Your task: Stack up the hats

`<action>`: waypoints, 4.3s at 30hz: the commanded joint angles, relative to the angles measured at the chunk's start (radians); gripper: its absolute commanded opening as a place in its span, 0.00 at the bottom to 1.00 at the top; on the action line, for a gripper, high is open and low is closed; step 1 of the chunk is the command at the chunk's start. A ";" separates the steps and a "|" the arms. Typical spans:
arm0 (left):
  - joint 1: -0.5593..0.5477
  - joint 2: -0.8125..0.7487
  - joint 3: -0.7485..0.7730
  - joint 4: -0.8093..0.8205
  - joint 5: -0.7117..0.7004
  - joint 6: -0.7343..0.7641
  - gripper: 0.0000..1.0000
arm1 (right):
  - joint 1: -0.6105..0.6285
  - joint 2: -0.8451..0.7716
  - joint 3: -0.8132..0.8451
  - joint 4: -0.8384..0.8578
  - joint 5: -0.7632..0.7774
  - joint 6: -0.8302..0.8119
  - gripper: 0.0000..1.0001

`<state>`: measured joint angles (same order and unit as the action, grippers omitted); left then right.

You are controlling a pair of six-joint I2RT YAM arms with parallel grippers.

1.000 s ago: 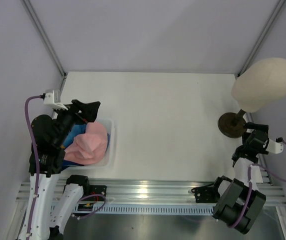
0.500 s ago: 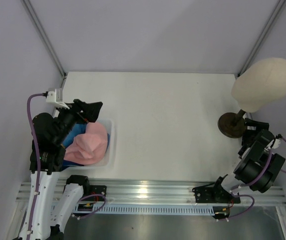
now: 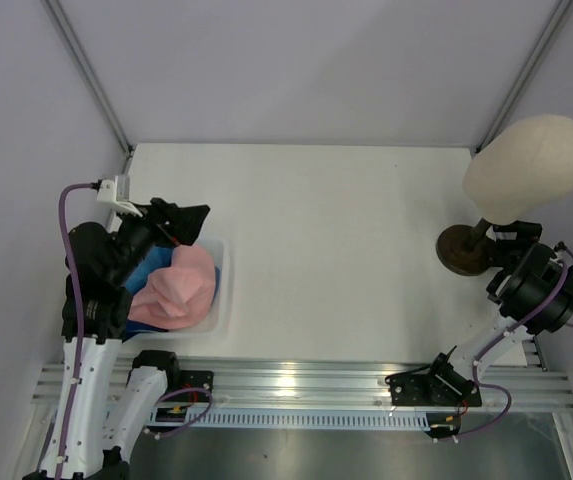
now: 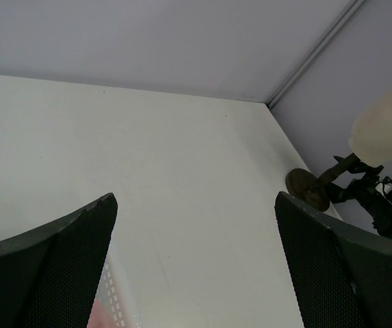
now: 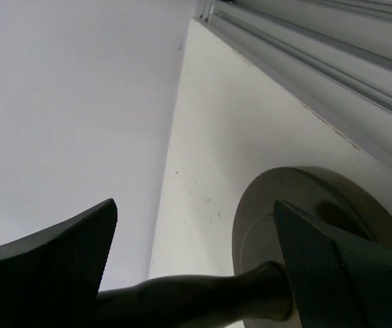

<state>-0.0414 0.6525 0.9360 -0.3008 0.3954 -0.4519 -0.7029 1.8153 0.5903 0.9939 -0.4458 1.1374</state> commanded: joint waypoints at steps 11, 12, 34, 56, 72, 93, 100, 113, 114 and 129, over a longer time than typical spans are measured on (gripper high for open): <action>0.023 0.016 -0.006 0.045 0.054 0.009 0.99 | 0.091 0.140 0.166 0.160 -0.215 0.004 0.99; 0.023 0.016 -0.005 0.043 0.053 0.010 0.99 | 0.109 0.147 0.184 0.161 -0.225 0.005 1.00; 0.037 0.016 -0.005 0.029 0.026 0.018 0.99 | 0.456 0.194 0.203 0.106 -0.261 -0.001 0.99; 0.037 0.001 0.003 0.011 -0.012 0.018 0.99 | 0.963 0.225 0.224 0.046 -0.065 0.025 0.99; 0.037 0.042 0.029 -0.055 -0.098 0.032 0.99 | 1.280 0.331 0.397 0.020 0.044 0.111 0.99; 0.037 0.108 0.055 -0.104 -0.151 0.041 0.99 | 0.856 -0.014 0.460 -0.754 -0.038 -0.413 1.00; 0.034 0.131 0.107 -0.243 -0.337 0.050 0.99 | 0.682 -0.346 0.453 -0.977 0.108 -0.559 0.99; 0.028 -0.067 0.201 -0.733 -0.437 -0.074 0.96 | 0.700 -0.925 0.488 -1.074 0.078 -0.717 0.99; 0.026 -0.074 0.198 -0.748 -0.438 -0.097 0.95 | 0.721 -0.926 0.502 -1.078 0.027 -0.722 0.99; -0.149 0.010 -0.120 -0.540 -0.474 -0.283 0.88 | 1.017 -0.939 0.563 -1.215 0.150 -0.883 0.99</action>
<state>-0.1532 0.6262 0.8291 -0.9417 -0.0643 -0.6849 0.3103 0.8974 1.1439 -0.2138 -0.3374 0.2966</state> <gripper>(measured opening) 0.901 0.993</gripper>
